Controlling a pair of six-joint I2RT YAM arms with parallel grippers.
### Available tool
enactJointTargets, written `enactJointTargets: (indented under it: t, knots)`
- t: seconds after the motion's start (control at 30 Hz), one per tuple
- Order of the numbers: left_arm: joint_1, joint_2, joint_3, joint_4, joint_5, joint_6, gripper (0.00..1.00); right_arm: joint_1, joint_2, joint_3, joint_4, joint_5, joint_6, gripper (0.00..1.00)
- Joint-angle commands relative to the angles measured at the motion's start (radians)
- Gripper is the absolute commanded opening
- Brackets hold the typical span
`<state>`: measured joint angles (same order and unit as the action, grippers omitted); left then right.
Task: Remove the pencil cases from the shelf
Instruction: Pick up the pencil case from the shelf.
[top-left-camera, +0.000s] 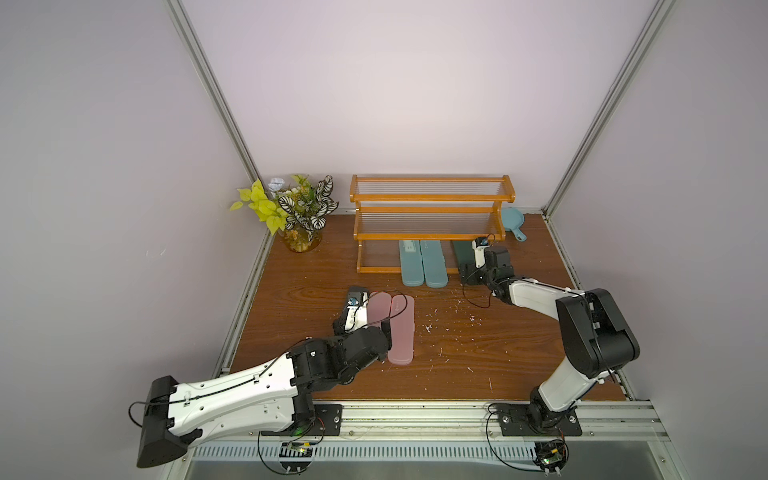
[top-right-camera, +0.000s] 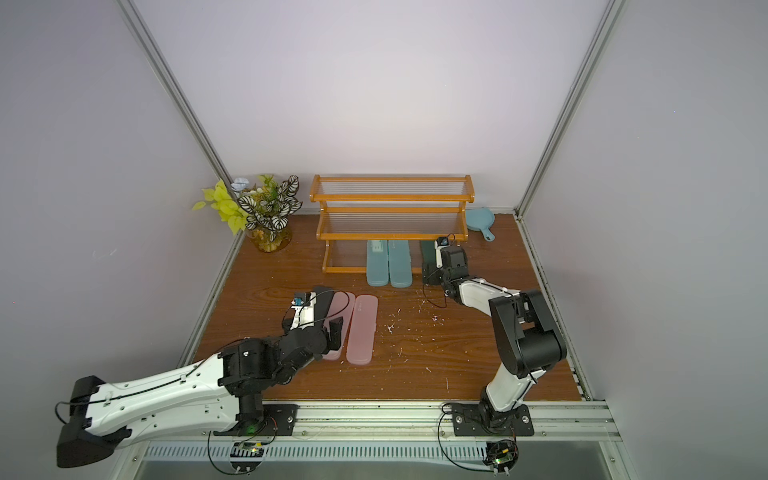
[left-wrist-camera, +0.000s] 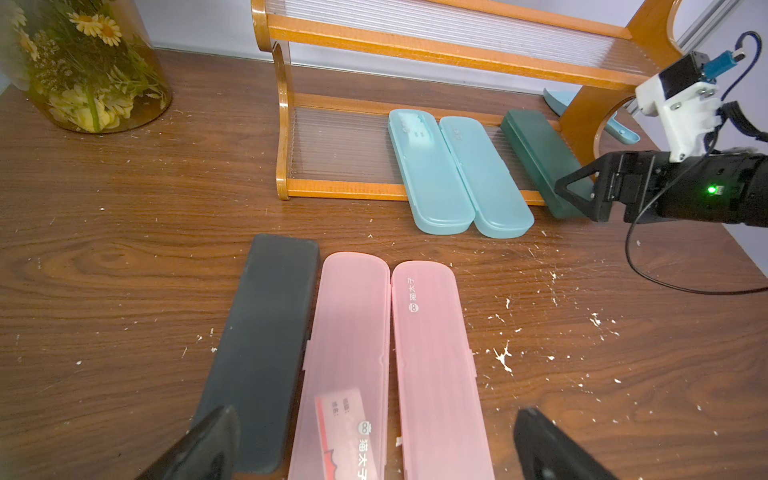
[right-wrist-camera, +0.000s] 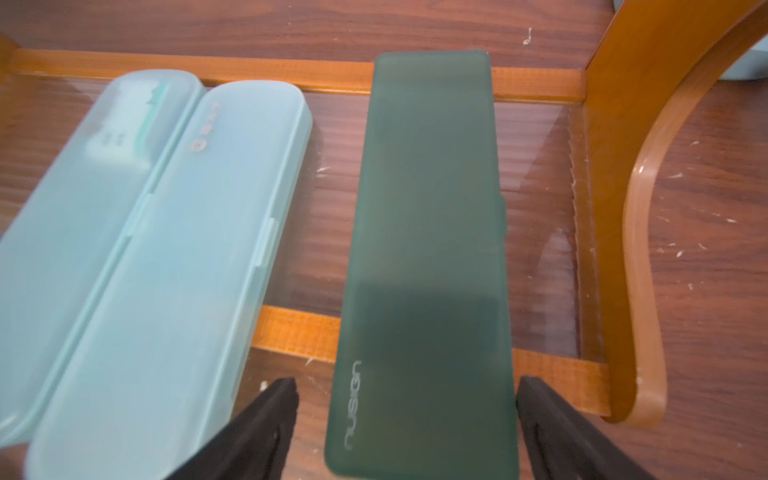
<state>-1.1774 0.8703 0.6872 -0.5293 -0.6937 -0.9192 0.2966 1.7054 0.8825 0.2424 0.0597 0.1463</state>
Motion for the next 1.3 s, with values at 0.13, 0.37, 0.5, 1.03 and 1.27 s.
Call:
enactJointTargets:
  t: [0.13,0.37,0.5,1.03,1.27]
  knots:
    - [0.014,-0.023,-0.001,-0.038,-0.016,0.011,0.97,0.03,0.032,0.065,0.0,0.091,-0.011,0.86]
    - [0.017,-0.039,-0.003,-0.047,-0.021,0.015,0.97,0.044,0.071,0.1,-0.029,0.121,-0.002,0.85]
    - [0.018,-0.051,-0.006,-0.05,-0.027,0.015,0.97,0.049,0.086,0.118,-0.044,0.126,0.003,0.81]
    - [0.022,-0.069,-0.015,-0.051,-0.057,0.015,0.97,0.091,-0.054,0.033,-0.081,0.169,0.052,0.71]
    - [0.022,-0.075,-0.009,-0.049,-0.07,0.027,0.97,0.132,-0.217,-0.09,-0.11,0.182,0.109,0.7]
